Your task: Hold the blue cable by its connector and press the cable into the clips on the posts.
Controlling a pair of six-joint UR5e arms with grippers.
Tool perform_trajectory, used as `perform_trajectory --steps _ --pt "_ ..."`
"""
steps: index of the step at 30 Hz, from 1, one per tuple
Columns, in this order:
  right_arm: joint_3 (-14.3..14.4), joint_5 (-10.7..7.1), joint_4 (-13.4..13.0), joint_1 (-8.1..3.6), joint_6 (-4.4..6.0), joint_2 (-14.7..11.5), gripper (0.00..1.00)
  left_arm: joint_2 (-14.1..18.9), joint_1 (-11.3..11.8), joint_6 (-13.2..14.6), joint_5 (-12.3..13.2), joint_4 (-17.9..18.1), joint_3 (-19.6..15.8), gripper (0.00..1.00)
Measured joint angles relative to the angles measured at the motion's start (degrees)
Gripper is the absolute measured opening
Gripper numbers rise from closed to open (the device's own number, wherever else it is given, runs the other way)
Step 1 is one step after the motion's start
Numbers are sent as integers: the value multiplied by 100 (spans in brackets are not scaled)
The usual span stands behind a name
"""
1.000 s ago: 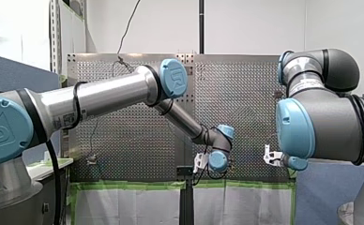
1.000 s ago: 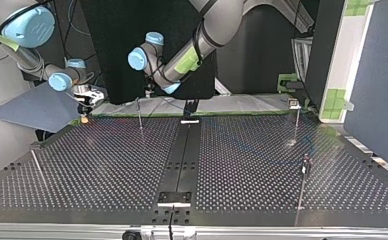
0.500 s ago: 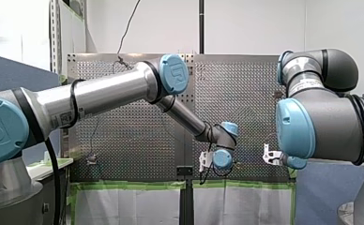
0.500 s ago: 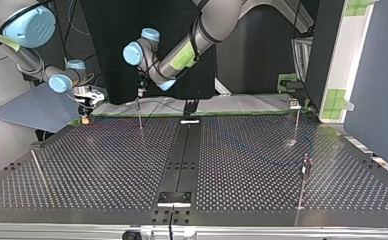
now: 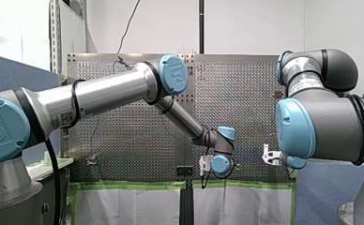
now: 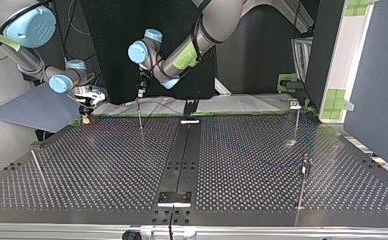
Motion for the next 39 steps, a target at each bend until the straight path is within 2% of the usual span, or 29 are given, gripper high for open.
perform_trajectory --steps 15,39 --pt "-17 1 -2 12 0 0 0 -174 29 24 0 -7 229 87" --pt "-35 -3 51 38 0 0 0 -176 67 29 -8 -57 225 87"
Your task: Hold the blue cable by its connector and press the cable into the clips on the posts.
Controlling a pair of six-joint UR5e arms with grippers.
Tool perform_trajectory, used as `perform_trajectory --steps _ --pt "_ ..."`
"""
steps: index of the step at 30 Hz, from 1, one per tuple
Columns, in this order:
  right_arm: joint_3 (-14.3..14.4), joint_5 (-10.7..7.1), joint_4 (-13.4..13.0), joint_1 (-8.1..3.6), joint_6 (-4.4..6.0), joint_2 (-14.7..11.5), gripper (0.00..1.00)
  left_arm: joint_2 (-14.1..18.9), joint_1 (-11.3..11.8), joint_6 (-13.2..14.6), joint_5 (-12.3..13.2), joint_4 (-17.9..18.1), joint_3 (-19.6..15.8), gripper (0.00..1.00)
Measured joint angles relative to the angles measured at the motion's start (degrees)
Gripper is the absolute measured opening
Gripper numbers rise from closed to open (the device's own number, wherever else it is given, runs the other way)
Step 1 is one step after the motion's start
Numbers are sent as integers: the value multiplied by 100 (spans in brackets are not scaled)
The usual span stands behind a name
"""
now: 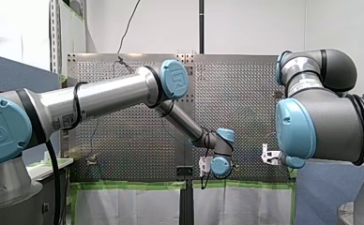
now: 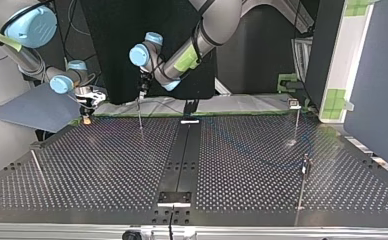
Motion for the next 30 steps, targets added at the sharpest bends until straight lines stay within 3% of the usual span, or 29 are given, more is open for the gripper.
perform_trajectory --steps 7,18,25,30 --pt "0 4 12 14 1 0 0 5 3 47 -45 -66 -26 87" --pt "0 -1 29 20 0 1 0 343 -238 530 -524 -481 -321 87" --pt "-7 0 35 19 0 0 0 771 -418 587 -616 -164 -747 87" --pt "-8 -4 67 18 1 0 0 1067 -430 448 -634 130 -1043 87"
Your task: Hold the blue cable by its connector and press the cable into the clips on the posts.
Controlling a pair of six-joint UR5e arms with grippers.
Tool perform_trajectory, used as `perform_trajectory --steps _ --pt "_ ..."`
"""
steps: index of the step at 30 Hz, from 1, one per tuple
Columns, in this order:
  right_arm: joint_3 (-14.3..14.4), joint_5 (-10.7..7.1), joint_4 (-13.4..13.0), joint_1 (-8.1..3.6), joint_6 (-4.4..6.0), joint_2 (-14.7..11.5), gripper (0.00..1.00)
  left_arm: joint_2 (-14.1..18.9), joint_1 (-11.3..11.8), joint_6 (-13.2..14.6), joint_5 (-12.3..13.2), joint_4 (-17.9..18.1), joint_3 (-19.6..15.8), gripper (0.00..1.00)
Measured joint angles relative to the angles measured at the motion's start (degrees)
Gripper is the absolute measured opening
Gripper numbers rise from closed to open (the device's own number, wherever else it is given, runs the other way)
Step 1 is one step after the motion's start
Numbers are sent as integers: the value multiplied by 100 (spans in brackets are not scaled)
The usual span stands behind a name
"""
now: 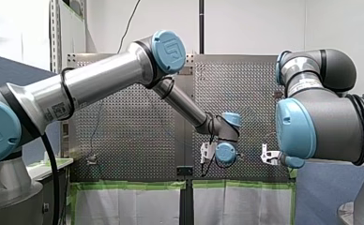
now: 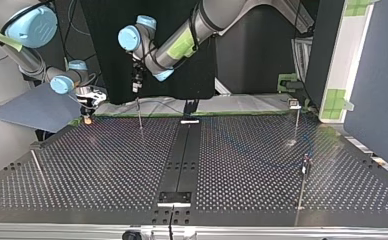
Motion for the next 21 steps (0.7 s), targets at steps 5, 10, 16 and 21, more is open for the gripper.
perform_trajectory --steps 5,10,16,21 --pt "-1 -1 41 6 -6 0 0 291 -27 -65 -114 255 -290 87" --pt "-1 0 66 14 -9 0 0 576 -45 -62 -373 159 -576 87" --pt "-1 -1 76 17 -9 0 0 933 -18 -63 -689 -111 -934 87" --pt "-8 0 78 25 -9 0 0 1237 19 -80 -747 -143 -1236 87"
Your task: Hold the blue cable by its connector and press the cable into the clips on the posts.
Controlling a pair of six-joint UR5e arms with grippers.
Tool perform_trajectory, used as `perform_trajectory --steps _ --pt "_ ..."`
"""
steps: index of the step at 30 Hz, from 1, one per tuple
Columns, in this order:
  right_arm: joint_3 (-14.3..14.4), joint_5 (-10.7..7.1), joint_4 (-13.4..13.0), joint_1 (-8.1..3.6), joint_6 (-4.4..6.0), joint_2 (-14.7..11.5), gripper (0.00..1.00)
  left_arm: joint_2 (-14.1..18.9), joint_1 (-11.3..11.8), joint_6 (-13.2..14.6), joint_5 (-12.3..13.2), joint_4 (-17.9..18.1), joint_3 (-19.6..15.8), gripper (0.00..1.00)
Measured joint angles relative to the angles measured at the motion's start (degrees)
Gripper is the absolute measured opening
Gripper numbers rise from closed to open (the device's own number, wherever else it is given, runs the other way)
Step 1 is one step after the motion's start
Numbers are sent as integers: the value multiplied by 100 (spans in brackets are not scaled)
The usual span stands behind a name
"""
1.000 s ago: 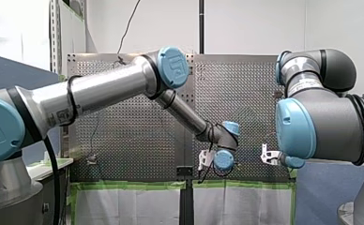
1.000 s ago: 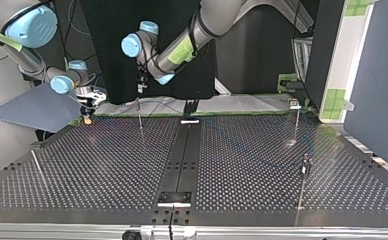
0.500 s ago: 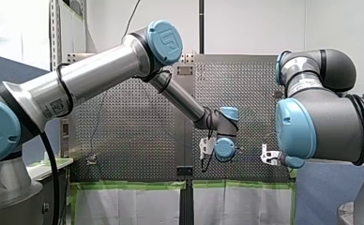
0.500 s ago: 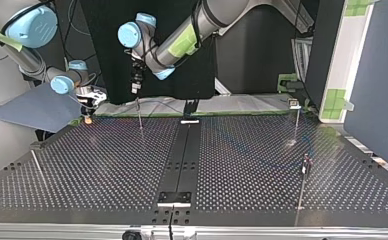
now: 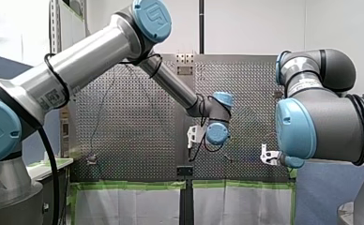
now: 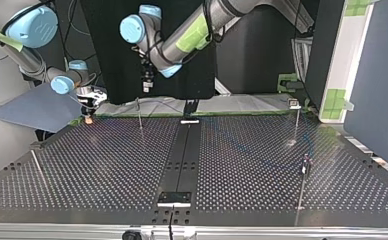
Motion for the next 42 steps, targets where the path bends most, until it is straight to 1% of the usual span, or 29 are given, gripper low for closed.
perform_trajectory --steps 7,12,14,17,23,33,42 --pt "-8 0 0 37 0 0 0 400 25 -26 85 11 -401 87" --pt "-11 0 0 61 0 0 0 657 13 -185 272 37 -658 87" --pt "-12 0 0 70 0 0 0 770 8 -255 362 76 -772 87" --pt "-15 0 0 81 0 0 0 934 5 -309 429 119 -935 87" --pt "-18 -33 0 83 -6 0 0 1258 25 -344 532 294 -1258 87" --pt "-41 -59 5 88 -10 0 0 1840 -32 -381 622 437 -1841 87" --pt "-54 -61 14 93 -26 -1 0 2345 -45 -454 687 636 -2346 87"
